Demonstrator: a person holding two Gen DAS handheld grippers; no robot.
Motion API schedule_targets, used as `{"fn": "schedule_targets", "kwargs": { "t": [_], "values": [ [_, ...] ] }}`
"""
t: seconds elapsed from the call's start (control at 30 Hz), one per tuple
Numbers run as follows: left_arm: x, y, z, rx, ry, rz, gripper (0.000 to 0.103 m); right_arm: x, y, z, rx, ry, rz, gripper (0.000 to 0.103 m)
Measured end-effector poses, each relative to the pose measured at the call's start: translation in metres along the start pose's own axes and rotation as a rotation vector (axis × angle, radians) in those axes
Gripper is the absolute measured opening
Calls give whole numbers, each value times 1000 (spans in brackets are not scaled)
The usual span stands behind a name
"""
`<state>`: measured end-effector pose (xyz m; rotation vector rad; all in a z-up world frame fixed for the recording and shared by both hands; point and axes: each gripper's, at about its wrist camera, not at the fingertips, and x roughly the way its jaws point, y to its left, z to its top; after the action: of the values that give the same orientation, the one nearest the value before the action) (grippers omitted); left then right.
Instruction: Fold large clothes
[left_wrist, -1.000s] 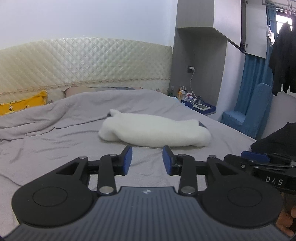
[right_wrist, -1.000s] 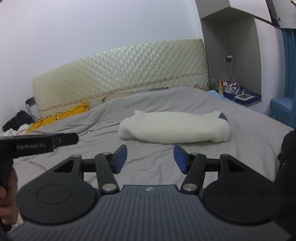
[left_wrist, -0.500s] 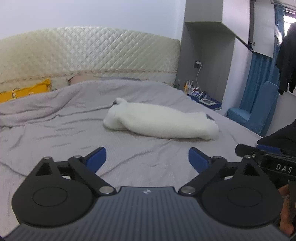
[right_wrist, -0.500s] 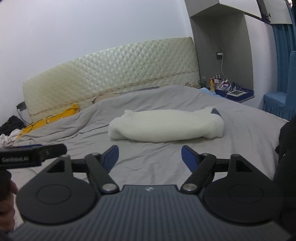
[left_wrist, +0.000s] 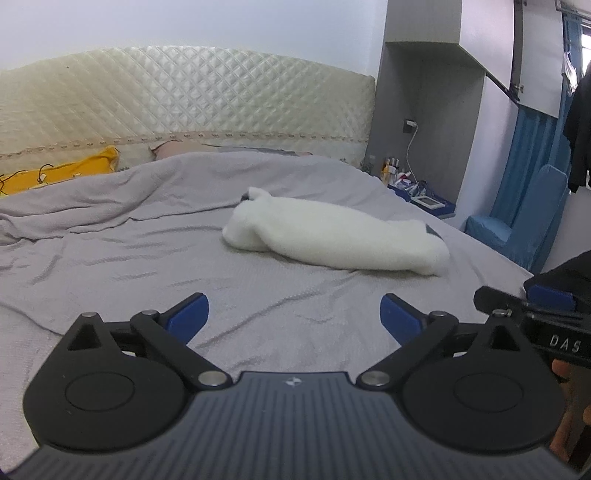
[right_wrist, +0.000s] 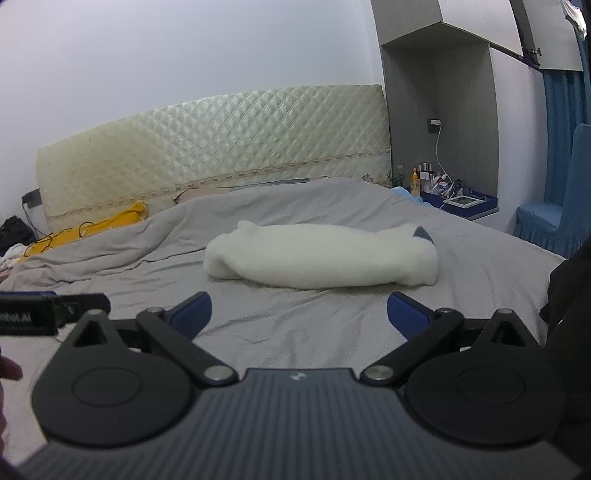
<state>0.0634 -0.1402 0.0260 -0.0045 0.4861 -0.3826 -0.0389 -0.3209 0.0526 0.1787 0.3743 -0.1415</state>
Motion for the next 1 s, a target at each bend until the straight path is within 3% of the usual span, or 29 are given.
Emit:
{"fn": "schedule_targets", "kwargs": {
  "t": [0.47, 1.0],
  "values": [
    [-11, -7, 7, 3, -35, 60, 101, 4, 1, 1, 1, 20, 3, 103],
    [-14, -9, 7, -8, -35, 40, 101, 5, 2, 0, -1, 22, 1, 103]
  ]
}}
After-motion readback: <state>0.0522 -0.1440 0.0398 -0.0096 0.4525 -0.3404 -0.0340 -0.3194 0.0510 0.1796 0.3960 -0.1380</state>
